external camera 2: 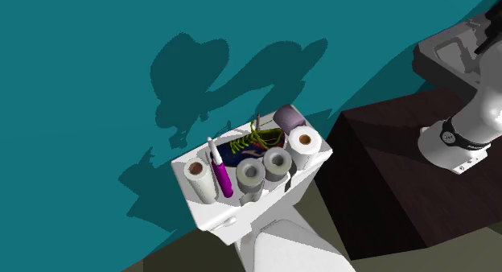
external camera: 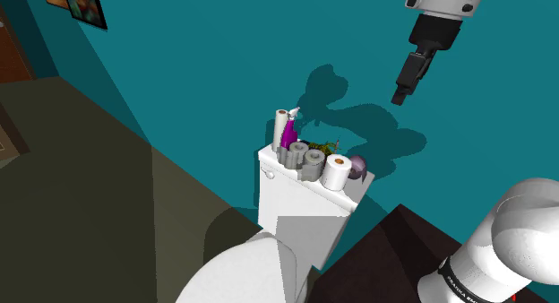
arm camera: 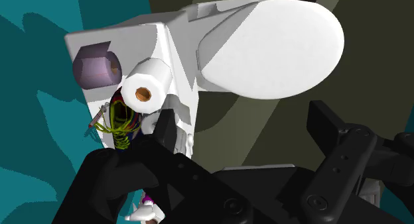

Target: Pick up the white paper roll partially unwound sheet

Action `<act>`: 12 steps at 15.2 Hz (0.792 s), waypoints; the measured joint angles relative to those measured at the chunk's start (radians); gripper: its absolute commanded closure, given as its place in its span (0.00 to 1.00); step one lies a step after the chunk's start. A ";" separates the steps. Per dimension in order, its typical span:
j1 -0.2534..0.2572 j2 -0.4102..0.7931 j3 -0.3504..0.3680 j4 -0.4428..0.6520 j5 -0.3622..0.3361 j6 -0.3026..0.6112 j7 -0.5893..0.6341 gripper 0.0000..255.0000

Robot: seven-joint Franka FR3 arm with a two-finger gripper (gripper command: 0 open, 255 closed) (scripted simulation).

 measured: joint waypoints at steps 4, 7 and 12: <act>-0.003 0.050 -0.007 -0.018 -0.005 0.067 -0.014 0.00; -0.005 0.116 -0.011 -0.045 -0.010 0.158 -0.028 0.00; -0.010 0.258 -0.023 -0.055 -0.018 0.311 -0.056 0.00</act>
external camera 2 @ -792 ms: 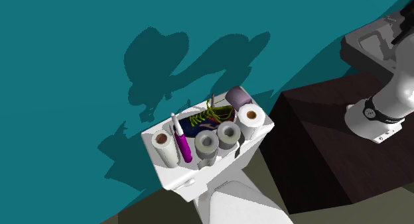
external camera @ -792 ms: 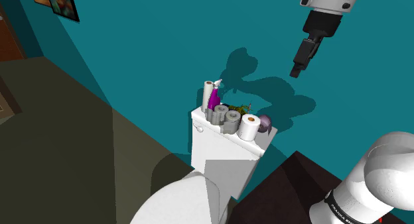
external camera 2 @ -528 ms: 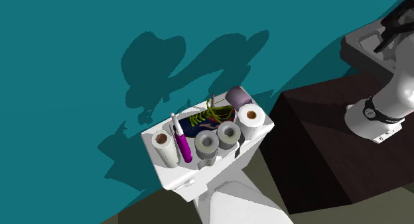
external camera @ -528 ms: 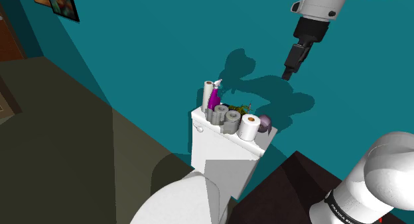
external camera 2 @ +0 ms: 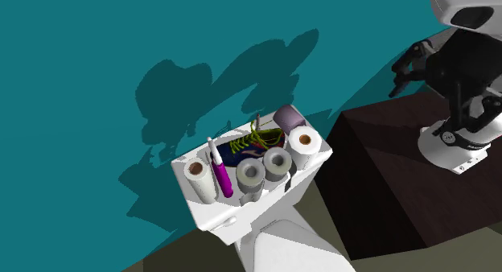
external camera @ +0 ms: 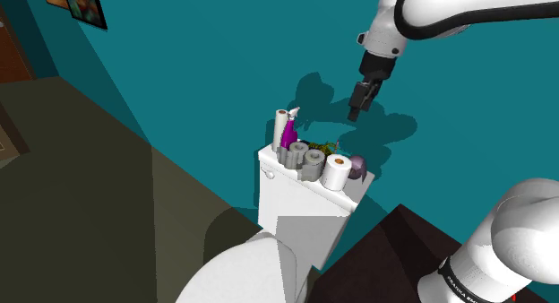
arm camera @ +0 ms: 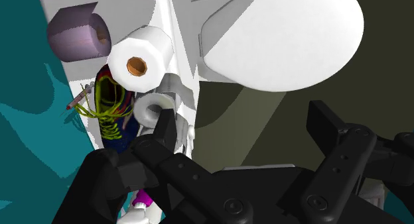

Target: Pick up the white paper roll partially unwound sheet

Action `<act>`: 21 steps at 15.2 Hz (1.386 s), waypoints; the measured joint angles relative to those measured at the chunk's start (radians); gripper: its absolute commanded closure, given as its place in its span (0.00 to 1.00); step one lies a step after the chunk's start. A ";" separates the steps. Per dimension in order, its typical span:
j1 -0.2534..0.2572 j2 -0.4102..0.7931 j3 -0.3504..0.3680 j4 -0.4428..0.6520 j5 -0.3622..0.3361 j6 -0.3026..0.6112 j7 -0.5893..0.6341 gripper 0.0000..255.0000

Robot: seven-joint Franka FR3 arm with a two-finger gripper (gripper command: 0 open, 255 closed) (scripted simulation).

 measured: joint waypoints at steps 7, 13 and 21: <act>-0.010 0.233 -0.021 0.035 -0.011 0.197 -0.046 0.00; -0.014 0.445 -0.030 0.119 -0.013 0.325 -0.076 0.00; -0.023 0.759 -0.037 0.313 -0.010 0.445 -0.118 0.00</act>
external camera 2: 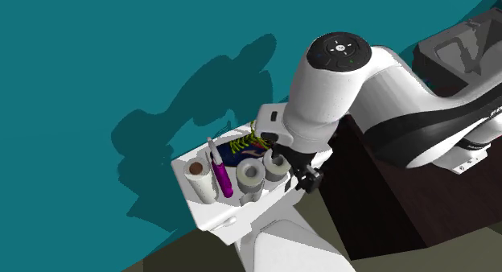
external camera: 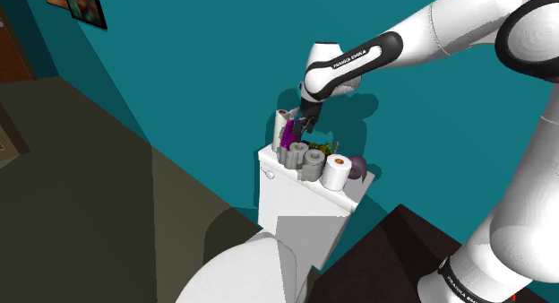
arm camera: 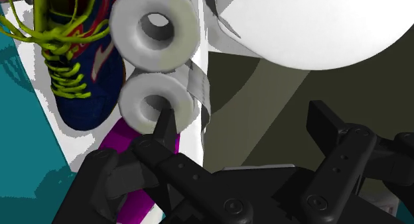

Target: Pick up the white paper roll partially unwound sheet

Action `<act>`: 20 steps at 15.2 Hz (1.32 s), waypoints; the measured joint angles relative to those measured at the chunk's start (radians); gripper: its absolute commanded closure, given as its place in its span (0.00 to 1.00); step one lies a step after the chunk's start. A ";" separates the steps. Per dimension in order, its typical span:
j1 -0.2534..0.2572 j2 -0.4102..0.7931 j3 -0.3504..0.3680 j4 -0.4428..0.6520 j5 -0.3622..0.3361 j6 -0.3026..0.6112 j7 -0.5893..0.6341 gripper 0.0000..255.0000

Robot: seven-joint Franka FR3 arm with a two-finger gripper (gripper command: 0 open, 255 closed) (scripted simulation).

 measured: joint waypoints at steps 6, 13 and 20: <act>-0.007 0.237 0.000 0.207 0.002 0.029 -0.028 0.00; -0.010 0.457 0.003 0.425 0.002 0.031 -0.044 0.00; -0.009 0.513 0.003 0.435 0.001 0.081 -0.044 1.00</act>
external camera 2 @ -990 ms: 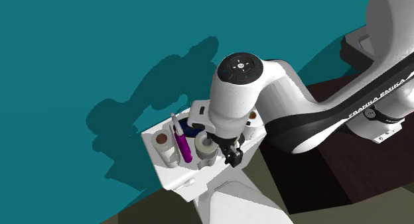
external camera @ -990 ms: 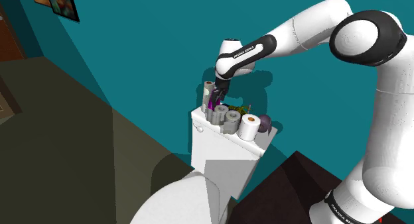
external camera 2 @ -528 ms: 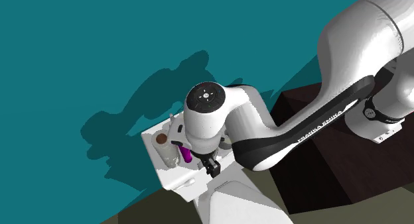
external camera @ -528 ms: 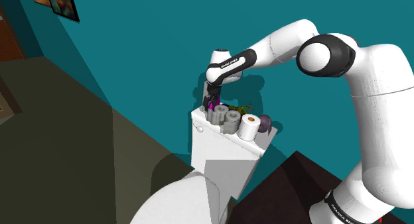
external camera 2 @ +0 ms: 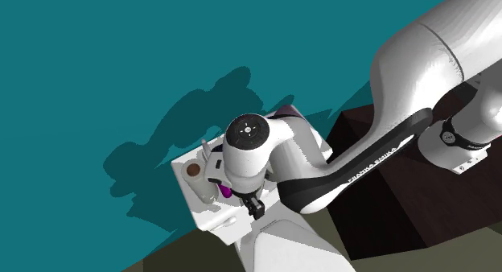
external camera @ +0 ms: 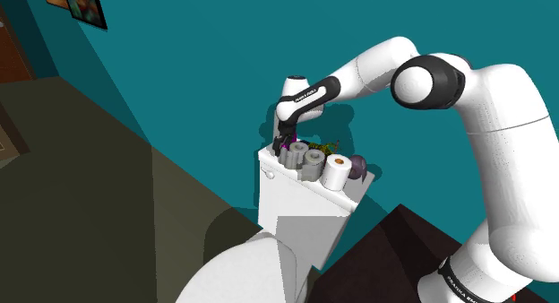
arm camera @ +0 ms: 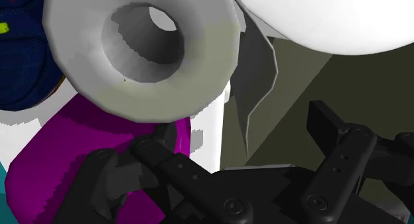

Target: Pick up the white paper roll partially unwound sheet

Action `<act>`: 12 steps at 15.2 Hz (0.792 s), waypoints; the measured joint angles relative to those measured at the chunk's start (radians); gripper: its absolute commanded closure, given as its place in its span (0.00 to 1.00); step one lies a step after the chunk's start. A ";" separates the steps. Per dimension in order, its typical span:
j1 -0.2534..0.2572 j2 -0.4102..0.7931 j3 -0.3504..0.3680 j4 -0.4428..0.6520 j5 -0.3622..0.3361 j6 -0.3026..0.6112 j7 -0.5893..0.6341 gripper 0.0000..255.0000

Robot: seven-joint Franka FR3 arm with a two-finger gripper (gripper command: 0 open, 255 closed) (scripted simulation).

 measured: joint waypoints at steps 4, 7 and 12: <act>0.001 0.005 0.000 0.005 0.000 0.003 0.002 1.00; 0.002 0.005 0.000 0.003 0.000 0.007 0.002 1.00; 0.000 -0.004 0.000 0.001 0.000 -0.007 0.000 1.00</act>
